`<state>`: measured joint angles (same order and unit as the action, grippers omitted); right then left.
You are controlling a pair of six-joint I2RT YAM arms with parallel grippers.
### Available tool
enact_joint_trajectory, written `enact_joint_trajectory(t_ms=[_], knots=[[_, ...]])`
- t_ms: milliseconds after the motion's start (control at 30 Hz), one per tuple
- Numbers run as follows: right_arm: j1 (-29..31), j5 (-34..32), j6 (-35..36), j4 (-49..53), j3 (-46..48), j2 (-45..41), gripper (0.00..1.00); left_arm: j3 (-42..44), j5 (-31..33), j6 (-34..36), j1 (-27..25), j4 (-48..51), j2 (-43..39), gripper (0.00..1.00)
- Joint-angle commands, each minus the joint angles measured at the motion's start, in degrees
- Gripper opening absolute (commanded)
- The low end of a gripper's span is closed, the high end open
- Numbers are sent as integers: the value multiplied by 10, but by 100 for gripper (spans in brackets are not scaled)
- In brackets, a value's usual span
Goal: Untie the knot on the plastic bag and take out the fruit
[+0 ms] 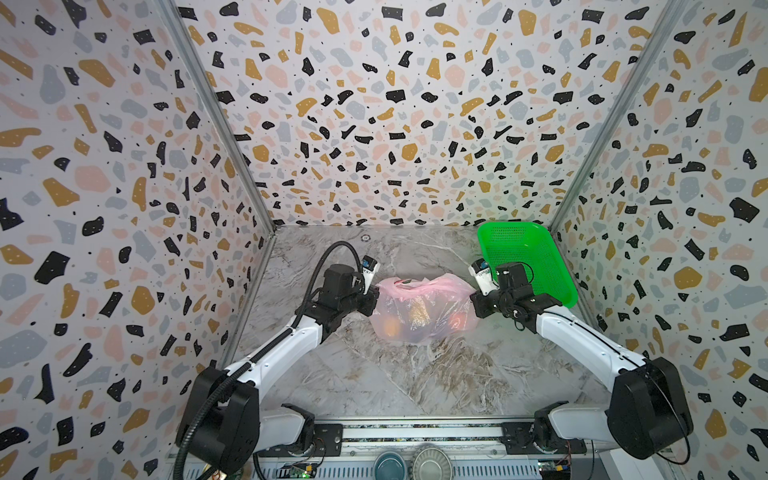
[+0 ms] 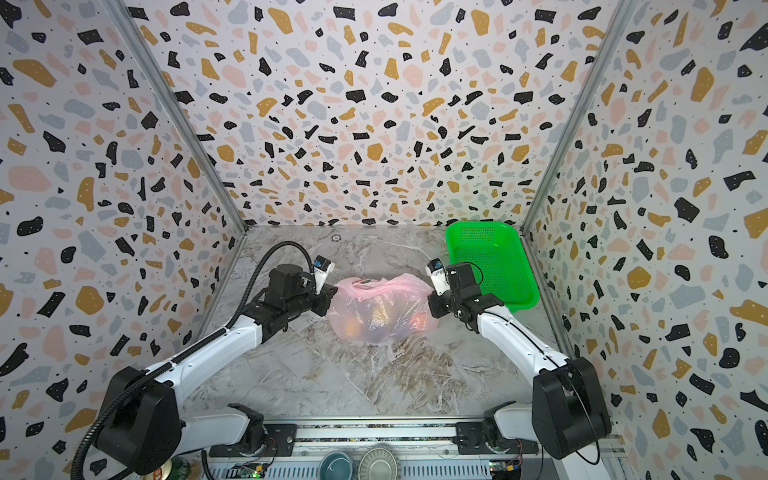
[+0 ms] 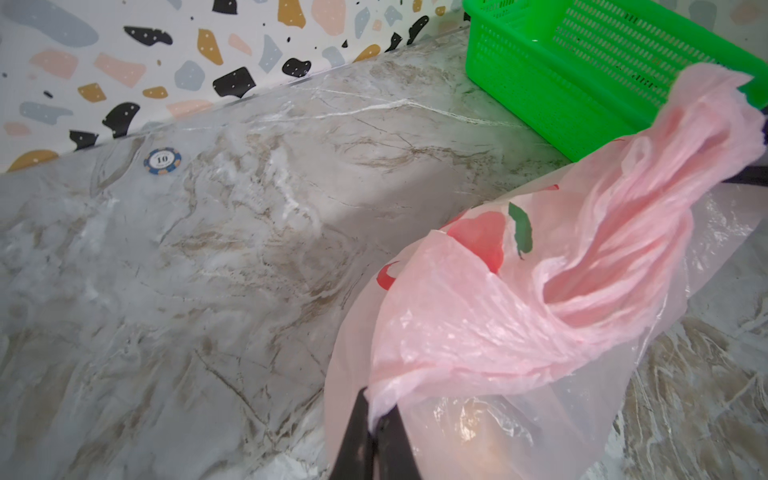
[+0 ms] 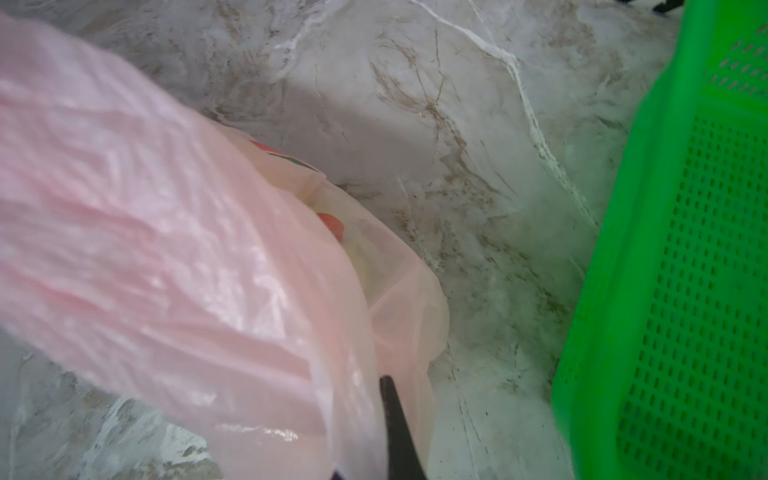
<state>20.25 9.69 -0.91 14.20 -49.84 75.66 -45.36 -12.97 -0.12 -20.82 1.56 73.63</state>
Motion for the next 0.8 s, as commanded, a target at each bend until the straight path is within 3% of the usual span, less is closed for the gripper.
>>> enact_joint_trajectory(t_ms=[0, 233, 533, 700, 767], knots=[[-23, -4, -49, 23, 6, -15, 0, 14, 6, -45, 26, -34, -2, 0], [-52, -3, -82, 32, 4, 8, 0, 11, -14, -61, 59, -37, 26, 0], [-54, 20, -82, 42, -17, 23, 1, -49, -38, -26, 56, -7, 48, 0], [-47, 20, -67, 82, -55, -10, 39, -81, -41, -5, 29, 2, 36, 0], [-44, 17, -56, 100, -72, -28, 49, -88, -42, -3, 22, 2, 34, 0]])
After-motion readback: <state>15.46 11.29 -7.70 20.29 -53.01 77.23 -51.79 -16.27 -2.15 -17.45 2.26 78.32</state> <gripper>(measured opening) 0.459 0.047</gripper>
